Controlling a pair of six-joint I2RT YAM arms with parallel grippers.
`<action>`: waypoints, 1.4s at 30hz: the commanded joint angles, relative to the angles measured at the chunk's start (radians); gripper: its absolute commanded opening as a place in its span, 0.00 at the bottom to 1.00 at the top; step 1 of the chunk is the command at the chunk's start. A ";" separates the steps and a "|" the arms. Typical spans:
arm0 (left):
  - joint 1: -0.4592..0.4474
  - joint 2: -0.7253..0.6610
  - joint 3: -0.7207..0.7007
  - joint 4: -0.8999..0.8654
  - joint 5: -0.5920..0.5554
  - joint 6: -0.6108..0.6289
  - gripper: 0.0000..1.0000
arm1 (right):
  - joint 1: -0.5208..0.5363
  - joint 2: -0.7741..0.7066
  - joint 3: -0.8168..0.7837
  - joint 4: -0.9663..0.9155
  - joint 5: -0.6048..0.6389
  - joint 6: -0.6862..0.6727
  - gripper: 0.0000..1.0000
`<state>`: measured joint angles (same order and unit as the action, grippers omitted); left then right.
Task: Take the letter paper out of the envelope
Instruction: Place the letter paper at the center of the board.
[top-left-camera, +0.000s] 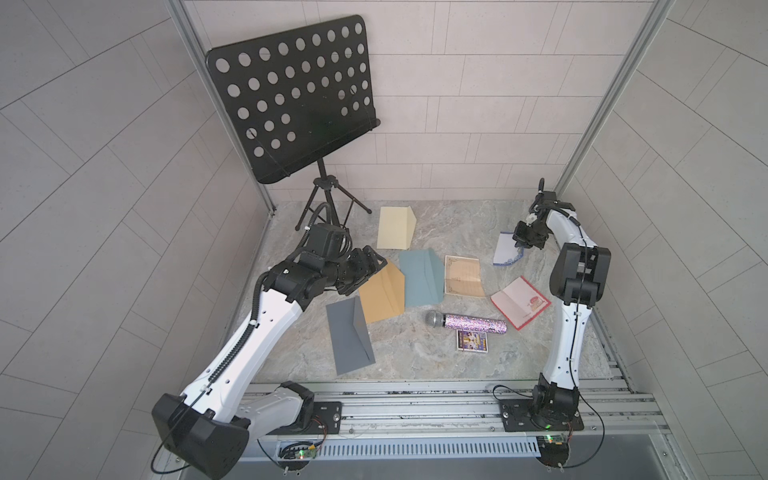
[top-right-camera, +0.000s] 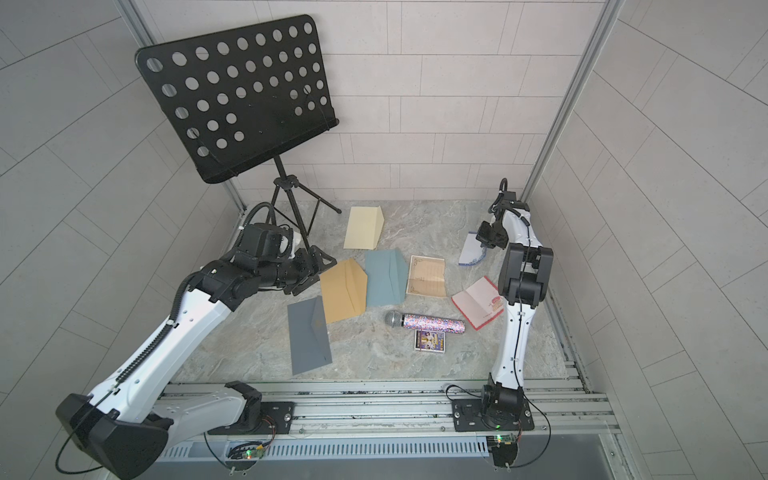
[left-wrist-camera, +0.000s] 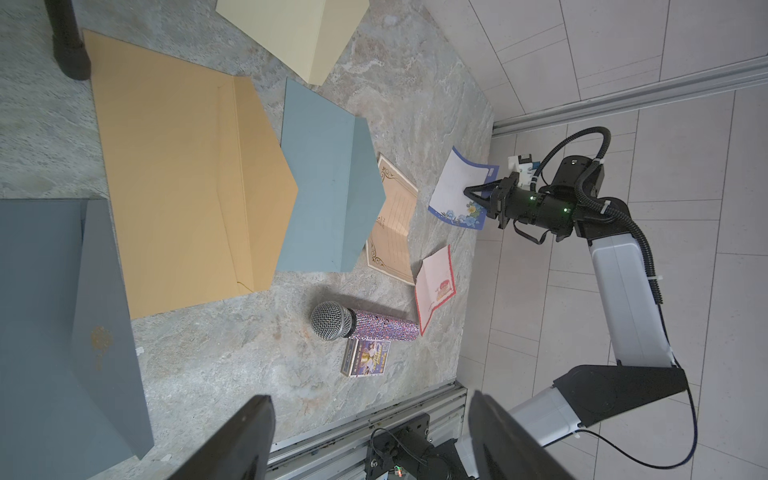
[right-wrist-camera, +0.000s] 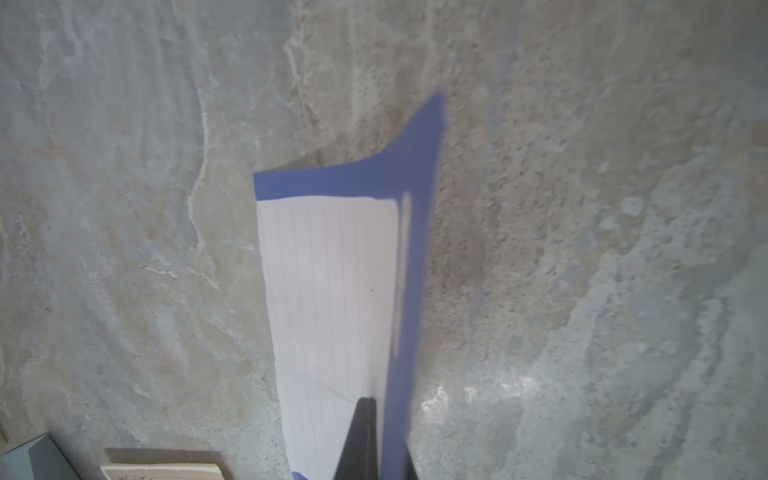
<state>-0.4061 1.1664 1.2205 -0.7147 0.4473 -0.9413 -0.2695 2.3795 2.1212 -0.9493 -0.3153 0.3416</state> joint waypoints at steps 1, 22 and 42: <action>0.009 0.017 0.027 0.011 -0.004 0.018 0.81 | -0.008 0.024 0.026 -0.044 0.024 -0.033 0.00; 0.013 0.088 0.054 0.037 0.020 -0.007 0.80 | -0.006 0.080 0.074 -0.091 0.110 -0.012 0.35; 0.012 0.051 0.031 0.039 0.055 -0.013 0.80 | -0.007 -0.169 -0.059 -0.069 0.292 0.040 0.68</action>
<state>-0.3992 1.2476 1.2526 -0.6853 0.4953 -0.9501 -0.2756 2.2505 2.0739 -1.0100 -0.0586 0.3710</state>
